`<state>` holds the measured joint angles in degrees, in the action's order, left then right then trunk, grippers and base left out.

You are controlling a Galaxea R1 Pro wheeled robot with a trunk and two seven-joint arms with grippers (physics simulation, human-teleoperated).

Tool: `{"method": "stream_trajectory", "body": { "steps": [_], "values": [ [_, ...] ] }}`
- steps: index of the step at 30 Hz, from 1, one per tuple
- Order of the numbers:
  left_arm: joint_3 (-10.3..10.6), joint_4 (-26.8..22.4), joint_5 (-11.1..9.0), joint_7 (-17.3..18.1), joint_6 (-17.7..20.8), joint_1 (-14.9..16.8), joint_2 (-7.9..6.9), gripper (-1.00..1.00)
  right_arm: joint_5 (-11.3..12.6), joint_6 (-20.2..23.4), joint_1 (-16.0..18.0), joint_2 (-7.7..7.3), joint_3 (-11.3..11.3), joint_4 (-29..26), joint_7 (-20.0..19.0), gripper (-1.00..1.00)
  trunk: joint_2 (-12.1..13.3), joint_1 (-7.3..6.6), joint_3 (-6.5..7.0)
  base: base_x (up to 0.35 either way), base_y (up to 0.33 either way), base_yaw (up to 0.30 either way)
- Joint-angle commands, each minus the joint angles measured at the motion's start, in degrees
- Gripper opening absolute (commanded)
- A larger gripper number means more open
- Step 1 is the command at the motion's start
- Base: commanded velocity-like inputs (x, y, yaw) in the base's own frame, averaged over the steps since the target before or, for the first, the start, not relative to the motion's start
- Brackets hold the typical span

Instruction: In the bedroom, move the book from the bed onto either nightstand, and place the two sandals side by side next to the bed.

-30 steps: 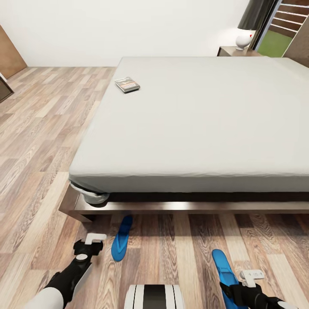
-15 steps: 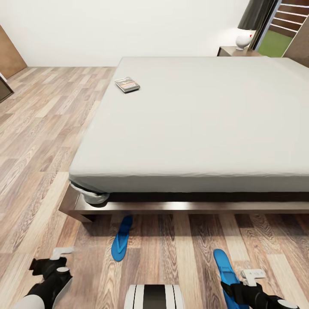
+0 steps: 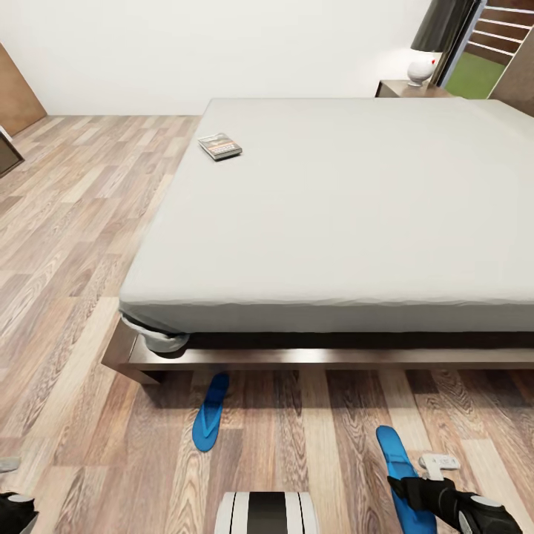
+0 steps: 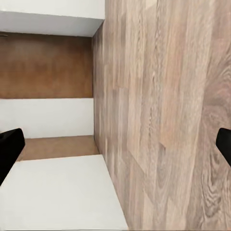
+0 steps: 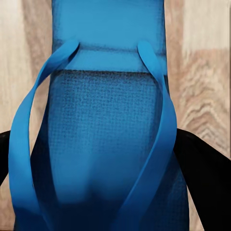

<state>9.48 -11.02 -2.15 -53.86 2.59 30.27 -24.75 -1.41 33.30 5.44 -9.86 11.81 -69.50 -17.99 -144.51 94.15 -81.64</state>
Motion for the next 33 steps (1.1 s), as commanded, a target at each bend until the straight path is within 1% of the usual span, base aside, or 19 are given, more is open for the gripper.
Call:
{"method": "stream_trajectory", "body": {
  "steps": [1,4,5,6,7,9,10,12,15,17,19,22,25,30,31,33],
  "values": [
    [0.47,0.21,-0.21,-0.24,0.3,-0.06,-0.64,1.0,-0.14,0.29,0.42,-0.06,0.06,0.36,-0.35,-1.0,-0.01,-0.01,-0.04,0.0,0.0,0.0],
    [0.5,0.68,-0.17,-0.2,0.36,-0.18,-2.45,1.0,-0.15,0.28,1.62,-0.19,-0.18,1.47,-0.3,-1.0,-0.01,-0.01,-0.04,0.0,0.0,0.0],
    [0.53,0.89,-0.16,-0.14,0.39,-0.24,-3.79,1.0,-0.17,0.18,2.42,-0.24,-0.34,2.07,-0.28,-1.0,-0.01,-0.01,-0.04,0.0,0.0,0.0],
    [0.55,0.97,-0.15,-0.1,0.39,-0.27,-4.5,1.0,-0.26,-0.03,2.77,-0.28,-0.4,2.32,-0.28,-1.0,-0.01,-0.01,-0.04,0.0,0.0,0.0],
    [0.6,1.08,-0.15,-0.02,0.39,-0.36,-5.82,1.0,-0.68,-0.88,3.32,-0.31,-0.46,2.75,-0.25,-1.0,-0.01,-0.01,-0.04,0.0,0.0,0.0],
    [0.64,1.14,-0.11,0.13,0.41,-0.52,-6.78,1.0,-1.41,-2.04,3.71,-0.3,-0.46,3.18,-0.2,-1.0,-0.01,-0.01,-0.04,0.0,0.0,0.0],
    [0.63,1.22,-0.11,0.3,0.4,-0.96,-7.39,1.0,-2.21,-2.94,3.99,-0.27,-0.46,3.7,0.03,-1.0,-0.01,-0.01,-0.04,0.0,0.0,0.0],
    [0.63,1.29,-0.09,0.5,0.43,-1.98,-7.92,1.0,-3.12,-3.75,4.49,-0.18,-0.57,4.47,0.7,-1.0,-0.01,-0.01,-0.04,0.0,0.007,0.0],
    [0.63,1.32,-0.07,0.65,0.45,-2.79,-8.22,1.0,-3.66,-4.33,4.97,-0.13,-0.69,5.0,1.53,-1.0,-0.01,-0.01,-0.04,0.0,0.047,0.0],
    [0.63,1.33,-0.06,0.89,0.46,-3.33,-8.34,1.0,-3.83,-4.73,5.14,-0.2,-0.74,5.27,1.95,-1.0,-0.01,-0.01,-0.04,0.0,0.102,0.0],
    [0.57,1.35,-0.05,2.3,0.49,-4.26,-8.61,1.0,-4.01,-5.29,5.33,-0.3,-0.72,5.64,2.43,-1.0,-0.01,-0.01,-0.04,0.0,0.158,0.0],
    [0.56,1.35,-0.05,3.35,0.73,-4.61,-8.79,1.0,-4.07,-5.51,5.43,-0.39,-0.6,5.97,2.59,-1.0,-0.01,-0.01,-0.04,0.0,0.182,0.0],
    [0.54,1.35,-0.1,4.04,1.14,-4.82,-9.41,1.0,-4.1,-5.77,5.62,-0.48,-0.47,6.95,2.7,-1.0,-0.01,-0.01,-0.04,0.0,0.197,0.0],
    [0.54,1.53,-0.08,4.17,1.35,-4.98,-11.81,1.0,-4.12,-6.78,6.54,-0.62,-0.4,9.14,2.76,-1.0,-0.01,-0.01,-0.04,0.029,0.209,0.0],
    [0.54,1.9,-0.1,4.18,1.35,-5.01,-13.2,1.0,-4.13,-6.86,6.64,-0.63,-0.39,9.4,2.77,-1.0,-0.01,-0.01,-0.04,0.061,0.233,0.0],
    [0.54,2.24,-0.11,4.22,1.34,-5.02,-14.51,1.0,-4.13,-6.98,6.9,-0.65,-0.39,9.78,2.78,-1.0,-0.01,-0.01,-0.04,0.067,0.243,0.0]
  ]
}}
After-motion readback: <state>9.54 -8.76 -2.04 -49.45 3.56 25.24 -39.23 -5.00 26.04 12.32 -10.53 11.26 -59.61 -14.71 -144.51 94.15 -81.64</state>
